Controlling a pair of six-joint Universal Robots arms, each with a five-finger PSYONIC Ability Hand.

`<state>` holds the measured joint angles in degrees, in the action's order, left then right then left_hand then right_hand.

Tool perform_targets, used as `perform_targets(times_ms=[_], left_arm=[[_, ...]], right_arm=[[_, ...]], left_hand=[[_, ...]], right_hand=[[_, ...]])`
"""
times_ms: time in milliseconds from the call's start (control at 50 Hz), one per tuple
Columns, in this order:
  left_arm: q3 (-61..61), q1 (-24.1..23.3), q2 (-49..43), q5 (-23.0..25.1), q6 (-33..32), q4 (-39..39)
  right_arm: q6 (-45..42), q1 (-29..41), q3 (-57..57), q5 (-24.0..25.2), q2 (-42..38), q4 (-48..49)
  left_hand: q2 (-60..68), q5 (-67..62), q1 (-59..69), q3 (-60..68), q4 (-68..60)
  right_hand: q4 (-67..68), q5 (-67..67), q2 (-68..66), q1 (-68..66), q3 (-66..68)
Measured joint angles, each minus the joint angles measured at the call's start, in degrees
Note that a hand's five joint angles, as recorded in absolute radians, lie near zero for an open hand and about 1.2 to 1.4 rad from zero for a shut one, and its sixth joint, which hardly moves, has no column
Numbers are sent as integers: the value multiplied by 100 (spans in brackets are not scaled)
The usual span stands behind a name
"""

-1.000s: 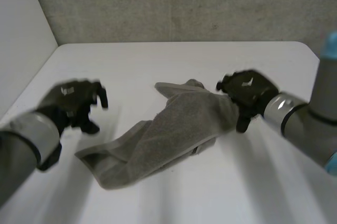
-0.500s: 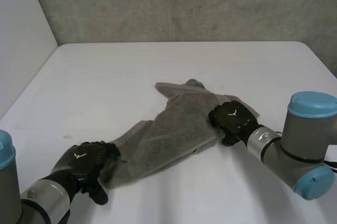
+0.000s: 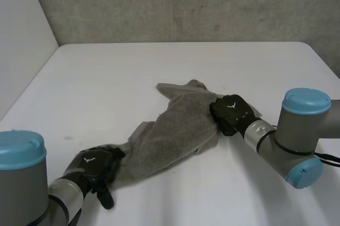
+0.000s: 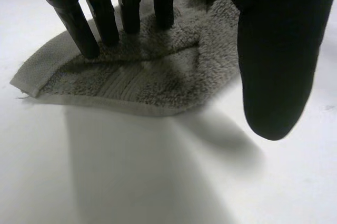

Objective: Fold the towel.

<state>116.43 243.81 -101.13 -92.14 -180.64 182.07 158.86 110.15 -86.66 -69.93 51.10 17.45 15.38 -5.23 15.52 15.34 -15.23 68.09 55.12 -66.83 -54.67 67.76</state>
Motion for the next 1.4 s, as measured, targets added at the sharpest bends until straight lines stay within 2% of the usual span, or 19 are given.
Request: perform_targets(times_ms=[60,120,260,520,720,780,900,940,1040,1140,1220,1380,1400], left_arm=[[-13,0,-39,-50,-7,66],[-33,0,-74,-141,-23,262],[-79,0,-124,-190,-58,529],[-200,-24,-324,-169,-65,517],[-180,-325,-282,-176,-72,508],[-183,-441,-309,-182,-76,532],[-242,-458,-418,-183,-82,684],[-280,-435,-456,-183,-87,824],[-370,-391,-539,-182,-139,1117],[-544,-343,-697,-179,-327,1307],[-1034,-175,-953,-169,-783,1438],[-2484,271,-1192,-135,-1456,1908],[-2937,341,-1217,-131,-1558,2126]], right_arm=[[128,7,83,-10,-33,1],[325,16,256,-65,-102,-14],[422,16,453,-355,-173,-50],[409,90,667,-676,-242,-128],[408,96,690,-700,-250,-266],[408,95,687,-698,-241,-300],[407,94,687,-697,-230,-314],[404,94,699,-697,-235,-318],[397,94,772,-698,-266,-371],[383,94,946,-696,-338,-526],[351,94,1337,-700,-436,-765],[335,95,2354,-860,-405,-731],[344,95,2728,-1010,-317,-399]], left_hand=[[283,-265,280,284,-266],[1157,-1155,1155,1163,-1178],[1938,-1940,1937,1941,-1947],[2114,-2131,2097,2115,-2129],[1519,-1523,1509,1520,-1527],[1955,-1942,1950,1933,-1948],[3814,-3752,3837,3740,-3757],[4735,-4697,4663,4684,-4714],[5215,-5146,4986,5201,-5215],[5363,-5289,5072,5355,-5380],[5404,-5331,5107,5402,-5428],[5416,-5355,5107,5426,-5441],[5416,-5355,5107,5427,-5443]], right_hand=[[0,0,0,0,0],[0,0,0,0,0],[0,1,0,0,0],[0,33,0,0,0],[0,56,0,0,0],[0,66,0,0,0],[1,74,0,0,0],[1,74,0,0,0],[1,74,0,0,0],[1,74,0,0,0],[1,74,0,0,0],[29,74,0,0,20],[30,75,0,-62,20]])
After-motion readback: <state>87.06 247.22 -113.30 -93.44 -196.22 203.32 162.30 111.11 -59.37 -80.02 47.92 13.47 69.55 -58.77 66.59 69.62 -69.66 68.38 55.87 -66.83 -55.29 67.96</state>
